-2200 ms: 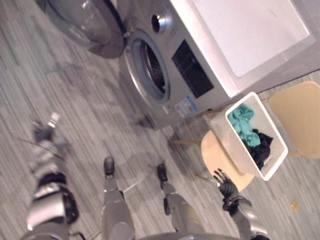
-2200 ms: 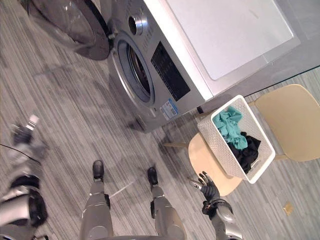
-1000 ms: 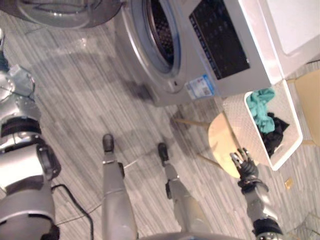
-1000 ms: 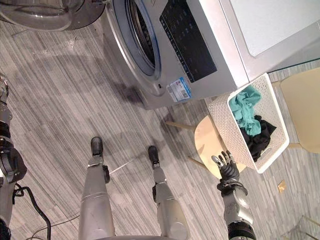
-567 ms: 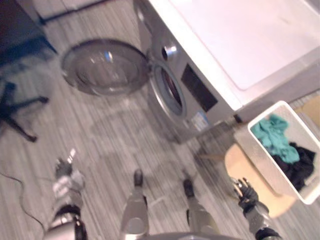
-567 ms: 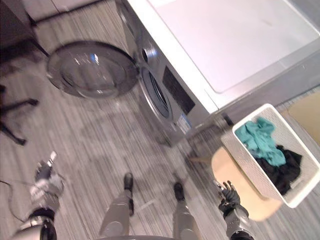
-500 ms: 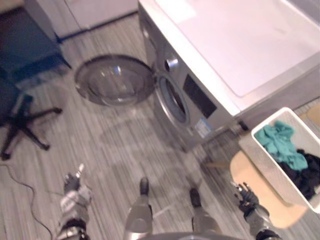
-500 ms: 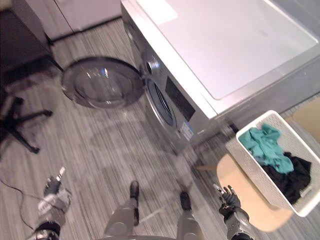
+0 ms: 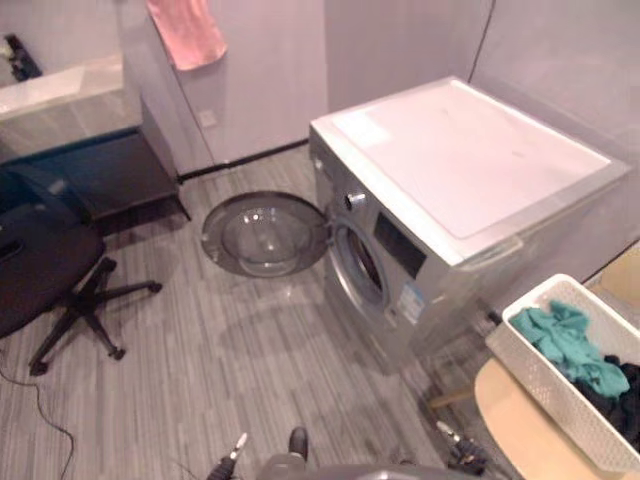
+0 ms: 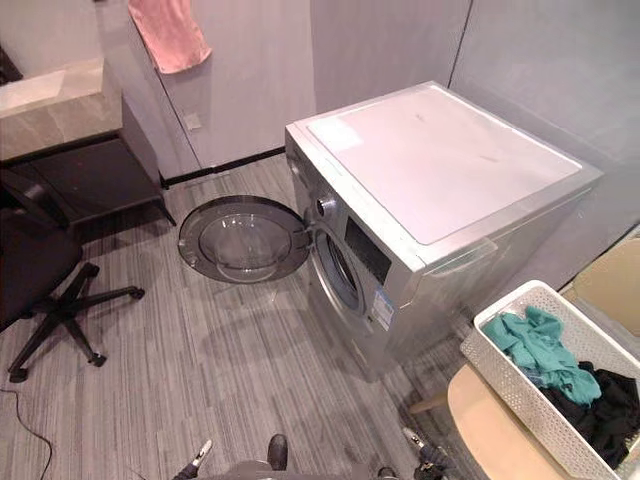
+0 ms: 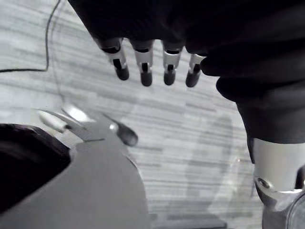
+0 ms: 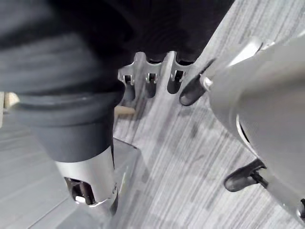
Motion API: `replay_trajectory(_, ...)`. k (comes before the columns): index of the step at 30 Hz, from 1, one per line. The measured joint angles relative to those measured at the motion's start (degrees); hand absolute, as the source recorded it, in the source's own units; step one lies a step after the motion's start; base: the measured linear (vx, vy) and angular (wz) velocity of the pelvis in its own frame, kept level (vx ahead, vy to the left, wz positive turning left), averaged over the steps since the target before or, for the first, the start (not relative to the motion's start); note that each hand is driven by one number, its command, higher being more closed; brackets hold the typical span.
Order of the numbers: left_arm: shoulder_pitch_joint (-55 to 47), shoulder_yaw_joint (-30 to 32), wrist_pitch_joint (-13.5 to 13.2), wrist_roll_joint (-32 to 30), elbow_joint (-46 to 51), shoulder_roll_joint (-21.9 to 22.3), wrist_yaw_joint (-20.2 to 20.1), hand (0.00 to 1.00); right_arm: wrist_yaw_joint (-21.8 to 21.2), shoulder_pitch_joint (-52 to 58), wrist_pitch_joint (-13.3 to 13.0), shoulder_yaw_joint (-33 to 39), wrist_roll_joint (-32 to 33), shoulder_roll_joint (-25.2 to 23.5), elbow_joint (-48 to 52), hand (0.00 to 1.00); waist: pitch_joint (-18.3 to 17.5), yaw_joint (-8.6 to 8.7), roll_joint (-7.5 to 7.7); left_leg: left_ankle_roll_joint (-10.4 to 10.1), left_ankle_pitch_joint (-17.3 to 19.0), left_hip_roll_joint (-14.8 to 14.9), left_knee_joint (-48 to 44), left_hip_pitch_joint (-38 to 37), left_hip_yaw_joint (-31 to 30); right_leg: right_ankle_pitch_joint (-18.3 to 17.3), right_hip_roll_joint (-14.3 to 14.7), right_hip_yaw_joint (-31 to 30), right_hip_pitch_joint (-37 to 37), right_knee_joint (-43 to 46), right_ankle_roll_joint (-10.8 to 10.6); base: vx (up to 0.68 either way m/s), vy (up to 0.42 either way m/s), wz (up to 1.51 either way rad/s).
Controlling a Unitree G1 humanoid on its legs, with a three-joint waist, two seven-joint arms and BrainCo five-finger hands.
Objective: Pick up the laundry basket with both hands and put the clothes into the washing machine.
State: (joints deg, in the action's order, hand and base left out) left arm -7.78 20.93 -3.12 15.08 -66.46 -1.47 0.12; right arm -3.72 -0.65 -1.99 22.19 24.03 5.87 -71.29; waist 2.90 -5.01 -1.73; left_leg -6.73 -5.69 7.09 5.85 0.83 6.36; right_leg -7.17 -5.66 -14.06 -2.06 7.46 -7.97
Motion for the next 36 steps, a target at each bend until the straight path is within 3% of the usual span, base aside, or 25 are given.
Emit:
replay_trajectory(6, 0.56, -0.13, 0.15, -2.08, 0.18, -0.64, 0.27, 0.00, 0.10, 0.16, -0.07, 1.68, -0.21, -0.11, -0.10, 0.00, -0.28, 1.27, 1.15, -1.41, 0.10, 2.60, -0.43, -1.74, 0.26, -2.96, 3.58, 0.56, -0.29, 4.78, 2.22, -0.01, -0.086, 0.00)
replay_trajectory(9, 0.61, -1.98, 0.10, -2.35, 1.24, -1.16, 0.59, 0.00, 0.83, -0.42, -1.03, 1.85, -0.30, 0.56, 0.29, 0.00, -0.90, 0.54, 2.25, -1.60, 3.72, 1.16, -4.98, 0.28, -1.53, -4.67, 4.16, -3.05, -3.62, 8.26, 3.28, 0.03, -0.041, -0.60)
replay_trajectory(10, 0.72, -3.93, 0.08, -2.95, 1.51, -1.28, 1.23, 0.00, 1.32, -1.84, -1.61, 1.06, -0.28, 1.96, 0.39, 0.00, -1.20, 0.19, 1.81, -1.30, 6.73, -1.07, -7.96, 1.72, -4.83, -4.20, 3.87, -6.08, -5.29, 8.25, 3.75, 0.07, 0.096, -1.01)
replay_trajectory(12, 1.74, -5.97, 0.12, -5.13, 1.47, -1.41, 1.30, 0.00, 1.74, -1.82, -1.65, 0.94, -0.27, 2.74, 0.75, 0.00, -1.88, 0.24, 0.84, 0.24, 8.64, -2.74, -8.19, 2.04, -6.08, -1.50, 2.89, -7.80, -5.50, 5.18, 3.43, 0.09, 0.122, -0.78)
replay_trajectory(15, 4.64, -7.79, 0.07, -6.84, 0.46, -0.77, 1.32, 0.00, 2.34, -4.51, -1.49, -1.04, -0.23, 2.23, 0.59, 0.00, -2.46, -0.44, -0.63, 1.99, 8.79, -2.28, -7.82, 1.46, -0.87, 5.02, 2.18, -4.68, -6.16, -0.12, 2.64, 0.09, 0.121, -1.16)
replay_trajectory(18, 7.54, -10.17, 0.03, -9.77, -0.59, -0.14, 1.18, 0.00, 2.34, -5.76, -1.51, -2.56, -0.15, 1.97, 0.86, 0.00, -2.52, 1.21, -0.64, 2.26, 8.87, -3.31, -7.85, 0.72, 0.36, 8.27, 0.26, -2.87, -3.93, -5.67, 1.70, 0.04, 0.060, -0.56)
replay_trajectory(23, 10.50, -11.99, 0.06, -13.96, -1.28, 0.75, 1.13, 0.00, 2.22, -6.29, -1.86, -2.88, -0.19, 1.76, 0.89, 0.00, -2.34, 1.06, -0.32, 3.17, 9.87, -3.40, -7.30, -0.39, 5.43, 11.49, -0.05, -1.76, -4.68, -9.10, 1.42, -0.03, 0.011, -0.50)
replay_trajectory(25, 10.38, -12.49, 0.18, -14.86, -1.67, 0.65, 1.19, 0.00, 2.23, -6.30, -2.03, -3.05, -0.39, 1.77, 0.94, 0.00, -2.11, 1.20, -0.44, 3.14, 9.88, -3.25, -6.73, -0.53, 7.54, 12.44, 0.39, -1.67, -6.01, -9.19, 1.72, -0.09, -0.040, -0.74)
replay_trajectory(27, 10.71, -12.97, 0.25, -15.40, -3.68, 0.08, 1.27, 0.00, 2.21, -5.28, -2.18, -3.06, -0.70, 1.45, 0.92, 0.00, -1.44, 1.96, -0.58, 2.41, 11.06, -2.47, -7.10, -1.91, 9.70, 14.92, 2.51, 1.17, -7.29, -8.50, 3.93, -0.07, -0.043, -1.10)
replay_trajectory(30, 11.15, -14.11, 0.14, -15.55, -4.09, -1.03, 1.16, 0.00, 2.14, -3.93, -2.61, -3.05, -0.66, 1.64, 1.20, 0.00, 0.63, 2.59, 0.51, 4.80, 16.10, -5.98, -11.25, -3.76, -2.16, 14.74, 4.41, -3.99, -6.46, -7.47, 4.36, -0.08, 0.017, -1.43)
replay_trajectory(31, 11.57, -14.32, 0.03, -15.50, -3.88, -1.00, 1.04, 0.00, 2.24, -1.60, -2.62, -2.58, -0.60, 1.96, 1.28, 0.00, 1.43, 3.39, 1.45, 5.70, 19.27, -6.29, -14.41, -4.23, -1.99, 13.93, 5.58, -5.92, -6.01, -8.25, 6.31, -0.15, 0.067, -1.23)
replay_trajectory(33, 11.50, -14.25, 0.04, -15.50, -3.88, -0.81, 0.94, 0.00, 2.28, -0.71, -2.59, -2.34, -0.57, 2.48, 1.25, 0.00, 1.24, 4.15, 1.06, 6.03, 19.64, -5.53, -14.25, -4.58, 0.53, 12.46, 5.77, -5.02, -6.04, -10.32, 9.38, -0.11, 0.032, -1.33)
replay_trajectory(34, 11.77, -14.28, 0.02, -15.49, -3.85, -0.19, 0.76, 0.00, 2.32, -0.76, -2.39, -1.97, -0.57, 3.25, 1.14, 0.00, 1.36, 4.16, -1.16, 6.10, 19.68, -3.08, -13.34, -4.58, 5.16, 12.31, 6.62, -3.11, -7.77, -8.70, 8.45, -0.02, 0.006, -1.43)
replay_trajectory(36, 11.64, -14.64, 0.06, -15.45, -3.87, -1.27, 0.69, 0.00, 2.31, 0.64, -1.96, -0.84, -0.57, 2.86, 0.88, 0.00, 0.96, 4.69, -0.06, 5.40, 19.97, -3.61, -13.25, -4.79, 5.96, 12.81, 6.43, -2.79, -7.00, -6.18, 7.70, 0.05, 0.016, -0.86)
